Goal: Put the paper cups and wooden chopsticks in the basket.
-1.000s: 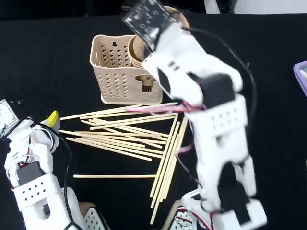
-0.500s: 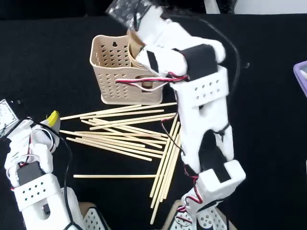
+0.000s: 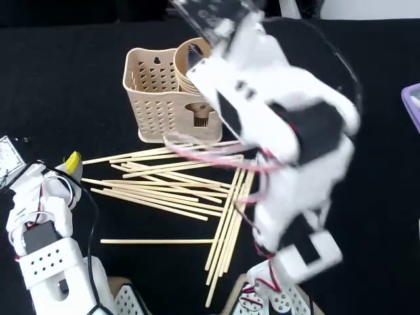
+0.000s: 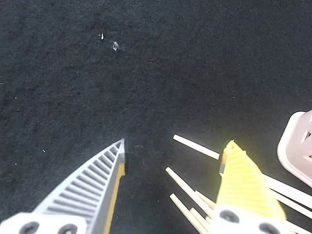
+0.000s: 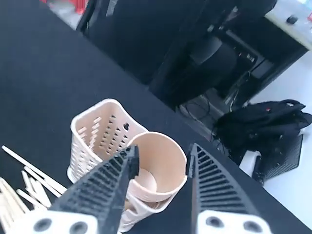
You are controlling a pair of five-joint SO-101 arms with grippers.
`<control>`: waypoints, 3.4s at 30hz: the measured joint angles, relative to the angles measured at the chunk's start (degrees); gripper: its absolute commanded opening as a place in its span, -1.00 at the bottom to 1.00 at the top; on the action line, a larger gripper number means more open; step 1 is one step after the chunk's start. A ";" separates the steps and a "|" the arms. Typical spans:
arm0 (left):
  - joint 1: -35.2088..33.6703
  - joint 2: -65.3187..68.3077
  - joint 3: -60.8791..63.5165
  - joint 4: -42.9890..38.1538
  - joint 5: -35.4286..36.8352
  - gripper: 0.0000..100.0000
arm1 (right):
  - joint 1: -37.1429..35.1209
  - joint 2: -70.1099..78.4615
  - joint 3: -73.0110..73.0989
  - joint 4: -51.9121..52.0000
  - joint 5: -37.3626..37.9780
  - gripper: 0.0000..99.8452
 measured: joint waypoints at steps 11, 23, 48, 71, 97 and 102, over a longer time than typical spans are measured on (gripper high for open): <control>0.00 0.00 0.00 0.00 0.00 -0.37 | 0.00 -22.68 49.49 -16.26 0.35 -0.68; 0.00 0.00 0.00 0.00 0.00 -0.37 | 1.32 -22.59 88.00 -63.82 0.26 -0.68; 0.00 0.00 0.00 0.00 0.00 -0.37 | 2.20 -25.67 74.73 -57.58 -11.43 -0.68; 0.00 0.00 0.00 0.00 0.00 -0.37 | 4.57 -27.08 74.37 -62.86 -11.43 -0.68; 0.00 0.00 0.00 0.00 0.00 -0.37 | 4.84 -33.05 119.03 -33.32 -11.43 -0.67; 0.00 0.00 0.00 0.00 0.00 -0.37 | 6.77 -25.05 119.30 -35.69 -11.34 -0.67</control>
